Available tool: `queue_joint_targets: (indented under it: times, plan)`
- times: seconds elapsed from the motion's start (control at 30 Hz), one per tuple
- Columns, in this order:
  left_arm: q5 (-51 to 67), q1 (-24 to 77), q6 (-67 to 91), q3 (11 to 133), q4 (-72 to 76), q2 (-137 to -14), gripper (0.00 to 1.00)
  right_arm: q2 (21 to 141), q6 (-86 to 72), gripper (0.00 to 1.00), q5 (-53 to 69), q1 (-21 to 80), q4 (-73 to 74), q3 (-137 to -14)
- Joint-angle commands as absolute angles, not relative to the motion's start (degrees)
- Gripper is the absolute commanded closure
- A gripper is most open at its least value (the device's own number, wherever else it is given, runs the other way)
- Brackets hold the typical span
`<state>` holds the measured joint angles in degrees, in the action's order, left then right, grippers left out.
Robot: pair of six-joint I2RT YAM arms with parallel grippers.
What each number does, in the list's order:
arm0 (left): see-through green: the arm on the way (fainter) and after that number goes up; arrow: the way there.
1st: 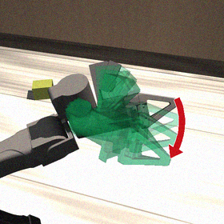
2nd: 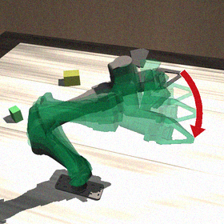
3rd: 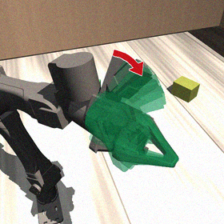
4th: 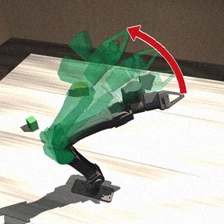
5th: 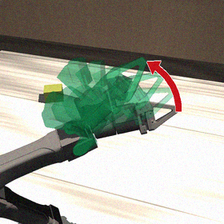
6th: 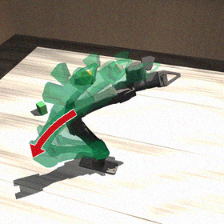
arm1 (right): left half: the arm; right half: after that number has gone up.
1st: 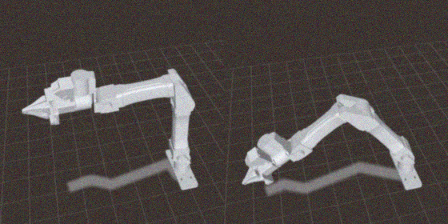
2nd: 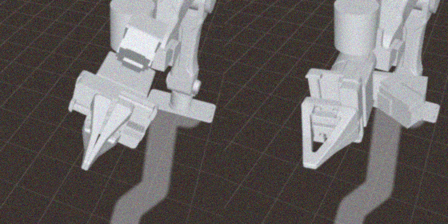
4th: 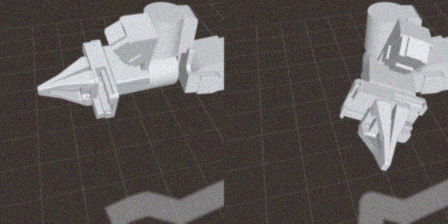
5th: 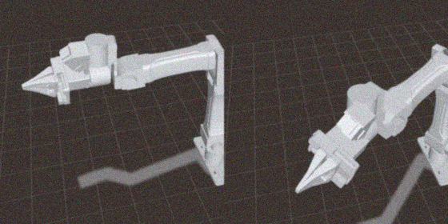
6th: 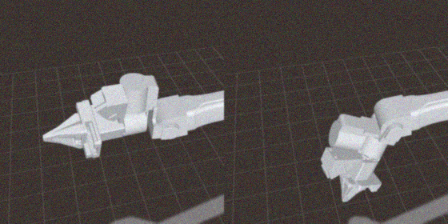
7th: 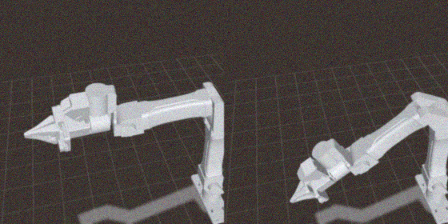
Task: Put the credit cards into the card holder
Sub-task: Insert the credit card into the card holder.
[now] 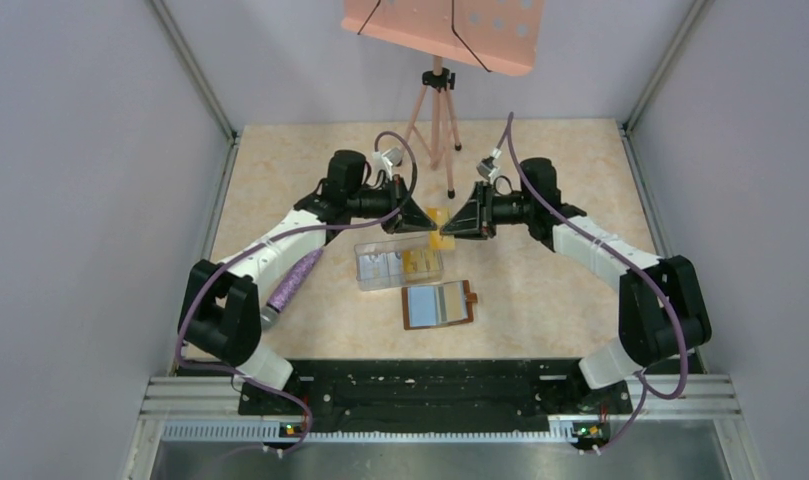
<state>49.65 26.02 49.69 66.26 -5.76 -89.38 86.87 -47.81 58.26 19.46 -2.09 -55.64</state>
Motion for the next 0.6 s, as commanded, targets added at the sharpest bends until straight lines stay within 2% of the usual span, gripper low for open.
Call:
queue_joint_targets:
  times: [0.0, 0.07, 0.1, 0.13, 0.27, 0.3, 0.47, 0.57]
  plan:
    - [51.5, 26.3, 50.7, 65.1, -1.3, -86.5, 1.0, 86.9, -52.2, 0.76, 61.8, 20.7, -14.0, -54.3]
    - [51.5, 26.3, 50.6, 64.6, -1.4, -86.1, 0.99, 87.0, -54.9, 0.91, 62.3, 20.7, -18.0, -53.1]
    - [51.4, 26.3, 50.6, 64.3, -1.5, -85.9, 0.96, 86.9, -55.2, 0.98, 62.3, 20.7, -18.3, -52.8]
    - [51.0, 26.2, 50.2, 64.1, -2.0, -85.6, 0.91, 86.8, -55.0, 1.0, 62.2, 20.8, -18.3, -52.7]
    - [45.7, 26.2, 46.2, 63.5, -8.3, -83.5, 0.71, 85.5, -50.8, 1.0, 60.3, 20.8, -12.5, -52.7]
    - [44.1, 26.3, 45.2, 63.1, -10.2, -83.0, 0.69, 85.1, -48.7, 1.0, 59.6, 20.8, -9.8, -52.8]
    - [40.6, 26.3, 42.8, 57.8, -15.7, -82.1, 0.67, 83.8, -35.3, 1.0, 53.2, 21.5, 6.7, -52.3]
    - [34.2, 27.4, 40.5, 54.8, -21.9, -81.3, 0.7, 83.2, -31.1, 1.0, 49.9, 23.2, 11.0, -49.7]
